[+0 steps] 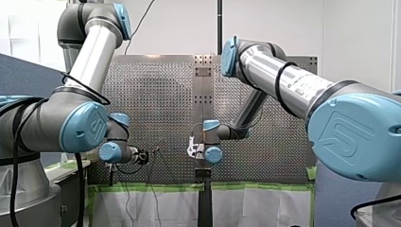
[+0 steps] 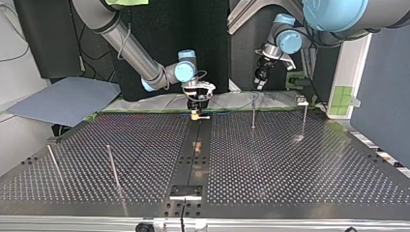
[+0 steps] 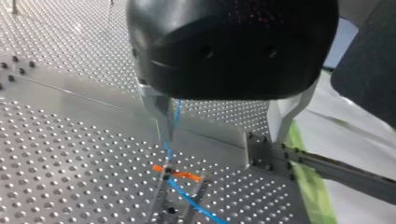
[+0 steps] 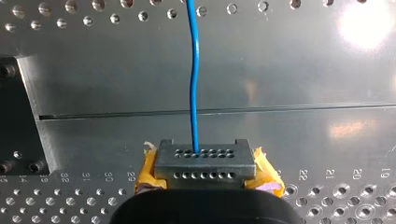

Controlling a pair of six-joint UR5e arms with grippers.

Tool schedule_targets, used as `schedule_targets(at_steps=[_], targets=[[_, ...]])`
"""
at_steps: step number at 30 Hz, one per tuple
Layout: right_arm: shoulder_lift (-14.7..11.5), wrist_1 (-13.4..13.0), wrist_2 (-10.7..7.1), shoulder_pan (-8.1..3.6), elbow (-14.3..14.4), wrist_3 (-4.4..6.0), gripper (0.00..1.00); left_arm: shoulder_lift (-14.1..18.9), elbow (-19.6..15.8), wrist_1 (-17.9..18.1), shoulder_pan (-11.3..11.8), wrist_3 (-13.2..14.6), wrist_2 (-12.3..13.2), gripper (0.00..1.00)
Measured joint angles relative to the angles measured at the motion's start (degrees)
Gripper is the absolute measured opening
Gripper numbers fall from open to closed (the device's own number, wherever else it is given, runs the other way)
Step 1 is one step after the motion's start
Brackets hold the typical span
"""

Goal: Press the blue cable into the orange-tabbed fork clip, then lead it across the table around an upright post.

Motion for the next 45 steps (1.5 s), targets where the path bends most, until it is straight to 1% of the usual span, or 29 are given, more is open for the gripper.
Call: schedule_targets(at_steps=[8, 20, 23, 28, 35, 41, 45], targets=[[-0.01, 0.01, 0.0, 0.1, 0.0, 0.09, 0.0, 0.0, 0.03, 3.77, -0.44, -2.64, -0.01, 1.0], [-0.01, 0.05, -0.03, 0.13, 0.0, 0.16, 0.0, 0.0, 0.04, 9.52, -0.77, -3.53, -0.07, 1.0], [-0.02, 0.22, -0.07, 0.13, 0.0, 0.09, 0.0, 0.0, 0.05, 10.24, -0.79, -3.78, -0.27, 1.0], [-0.01, 0.29, -0.08, 0.11, 0.0, 0.05, 0.0, 0.0, 0.05, 9.39, -0.8, -3.27, -1.27, 1.0], [0.01, 0.33, -0.1, 0.12, 0.0, 0.13, 0.0, 0.0, 0.05, 6.62, -0.81, -1.48, -4.1, 1.0], [-0.01, 0.45, -0.16, 0.28, 0.0, 0.07, 0.0, 0.0, 0.05, 4.49, -0.8, -0.99, -5.03, 1.0], [0.01, 0.58, -0.17, 0.3, 0.0, 0.03, 0.0, 0.0, 0.04, 4.03, -0.8, -0.49, -5.63, 1.0]])
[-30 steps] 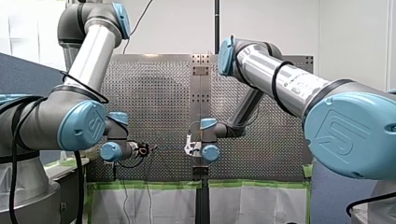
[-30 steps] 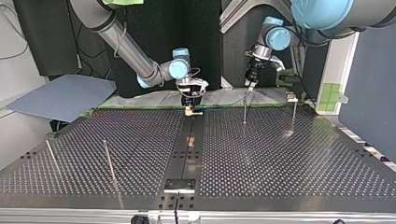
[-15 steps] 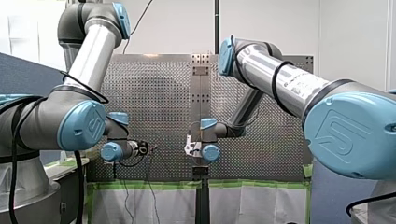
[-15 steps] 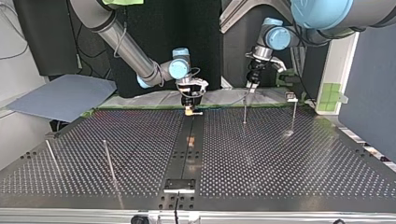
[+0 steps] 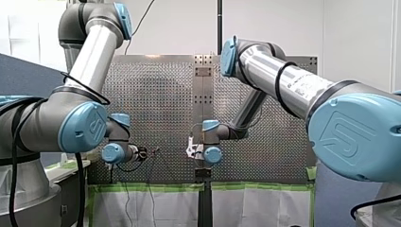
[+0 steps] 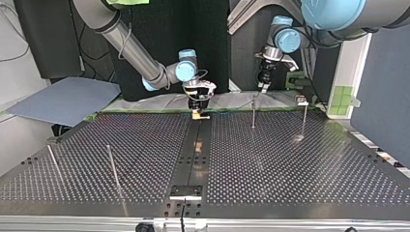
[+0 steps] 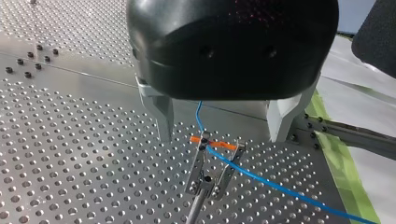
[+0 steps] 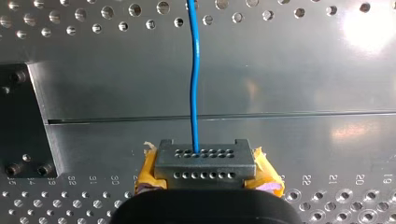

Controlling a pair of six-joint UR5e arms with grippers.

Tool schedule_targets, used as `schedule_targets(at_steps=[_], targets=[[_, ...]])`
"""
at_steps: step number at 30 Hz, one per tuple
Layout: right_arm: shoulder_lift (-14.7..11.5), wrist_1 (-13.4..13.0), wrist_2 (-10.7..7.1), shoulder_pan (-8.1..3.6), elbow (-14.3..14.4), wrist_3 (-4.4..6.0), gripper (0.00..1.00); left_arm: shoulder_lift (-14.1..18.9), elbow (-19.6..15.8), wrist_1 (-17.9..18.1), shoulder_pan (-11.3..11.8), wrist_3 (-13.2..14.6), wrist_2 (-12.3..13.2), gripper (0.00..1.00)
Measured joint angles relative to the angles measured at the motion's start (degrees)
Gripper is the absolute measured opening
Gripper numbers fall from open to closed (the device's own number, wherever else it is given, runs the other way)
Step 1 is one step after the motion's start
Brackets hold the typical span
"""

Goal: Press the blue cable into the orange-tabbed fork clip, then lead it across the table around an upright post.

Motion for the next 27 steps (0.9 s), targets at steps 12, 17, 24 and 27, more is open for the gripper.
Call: schedule_targets(at_steps=[12, 17, 24, 27], targets=[[0.0, 0.08, -0.01, 0.02, 0.0, -0.02, 0.0, 0.0, 0.0, 0.0, 0.0, 0.49, -0.21, 1.0], [0.01, 0.23, -0.01, -0.01, 0.0, -0.09, 0.0, 0.0, 0.0, -0.45, -0.59, 2.39, 0.06, 1.0], [0.01, 0.82, 0.0, -0.29, 0.0, -0.19, 0.0, 0.0, 0.16, -0.95, -1.99, 2.61, 0.14, 1.0], [0.01, 0.89, 0.0, -0.26, 0.01, -0.19, 0.0, 0.0, 0.52, -1.03, -2.58, 2.03, -0.21, 1.0]])
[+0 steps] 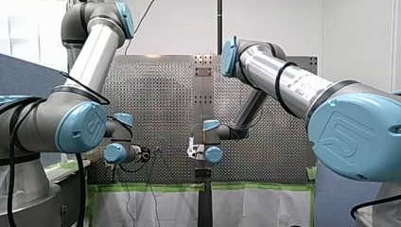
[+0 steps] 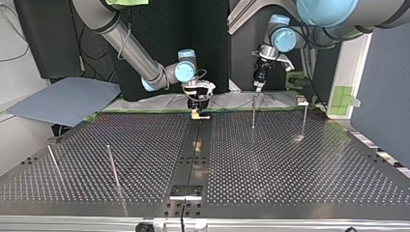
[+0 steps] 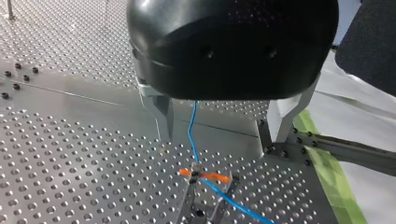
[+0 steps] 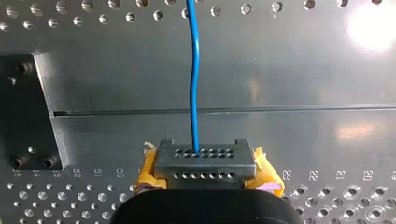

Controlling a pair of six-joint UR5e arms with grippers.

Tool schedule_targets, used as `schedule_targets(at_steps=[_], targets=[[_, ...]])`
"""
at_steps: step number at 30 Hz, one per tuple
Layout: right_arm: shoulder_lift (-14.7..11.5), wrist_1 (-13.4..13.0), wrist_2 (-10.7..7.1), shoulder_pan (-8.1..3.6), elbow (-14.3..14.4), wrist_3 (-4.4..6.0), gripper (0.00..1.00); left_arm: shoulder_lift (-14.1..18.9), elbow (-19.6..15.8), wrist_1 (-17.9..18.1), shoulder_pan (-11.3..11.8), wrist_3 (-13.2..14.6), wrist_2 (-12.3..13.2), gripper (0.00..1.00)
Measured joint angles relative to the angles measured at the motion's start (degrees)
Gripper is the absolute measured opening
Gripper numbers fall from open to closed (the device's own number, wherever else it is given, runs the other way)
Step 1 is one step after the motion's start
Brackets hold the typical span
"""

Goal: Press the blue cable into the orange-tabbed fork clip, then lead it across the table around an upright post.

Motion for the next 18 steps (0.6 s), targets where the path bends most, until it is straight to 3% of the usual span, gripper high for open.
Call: schedule_targets(at_steps=[18], targets=[[0.01, 0.51, -0.1, -0.06, 0.0, -0.45, 0.0, -0.06, 7.71, -2.47, -7.99, -7.96, -7.85, 1.0]])
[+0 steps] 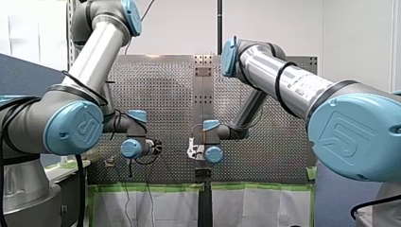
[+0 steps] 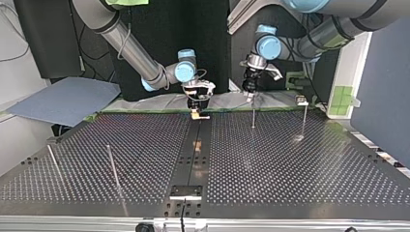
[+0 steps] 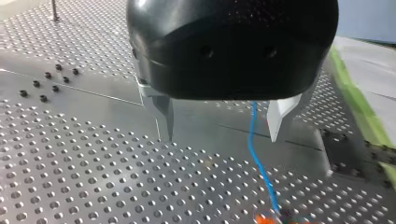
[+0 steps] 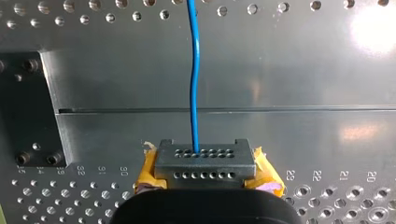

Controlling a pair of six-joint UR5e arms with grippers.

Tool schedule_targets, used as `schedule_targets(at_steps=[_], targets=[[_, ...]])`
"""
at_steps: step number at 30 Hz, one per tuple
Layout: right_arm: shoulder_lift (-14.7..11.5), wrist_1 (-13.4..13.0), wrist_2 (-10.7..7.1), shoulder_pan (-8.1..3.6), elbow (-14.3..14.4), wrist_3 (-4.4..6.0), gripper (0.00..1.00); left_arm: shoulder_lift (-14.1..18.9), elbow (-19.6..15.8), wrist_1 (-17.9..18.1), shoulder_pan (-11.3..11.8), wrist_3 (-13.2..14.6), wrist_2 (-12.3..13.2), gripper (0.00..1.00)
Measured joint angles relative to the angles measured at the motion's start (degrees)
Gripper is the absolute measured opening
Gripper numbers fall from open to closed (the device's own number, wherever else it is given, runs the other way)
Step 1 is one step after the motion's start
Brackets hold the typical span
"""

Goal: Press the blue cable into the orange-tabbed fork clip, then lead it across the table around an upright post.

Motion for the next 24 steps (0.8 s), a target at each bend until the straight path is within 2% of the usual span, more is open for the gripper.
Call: schedule_targets(at_steps=[5, 13, 18, 24], targets=[[0.05, -0.01, 0.0, -0.03, 0.0, -0.07, 0.0, -0.08, 0.97, -0.21, -2.38, -1.1, -2.38, 1.0], [0.08, -0.12, 0.0, -0.18, -0.01, -0.08, 0.0, -0.17, 1.34, -0.48, -6.01, -1.19, -6.01, 1.0], [0.09, -0.12, 0.0, -0.34, -0.01, -0.08, 0.0, -0.43, 1.34, -0.89, -8.21, -0.11, -8.22, 1.0], [0.08, -0.05, -0.03, -0.38, -0.01, -0.06, 0.0, -2.26, 2.3, -0.84, -8.73, 1.77, -10.6, 1.0]])
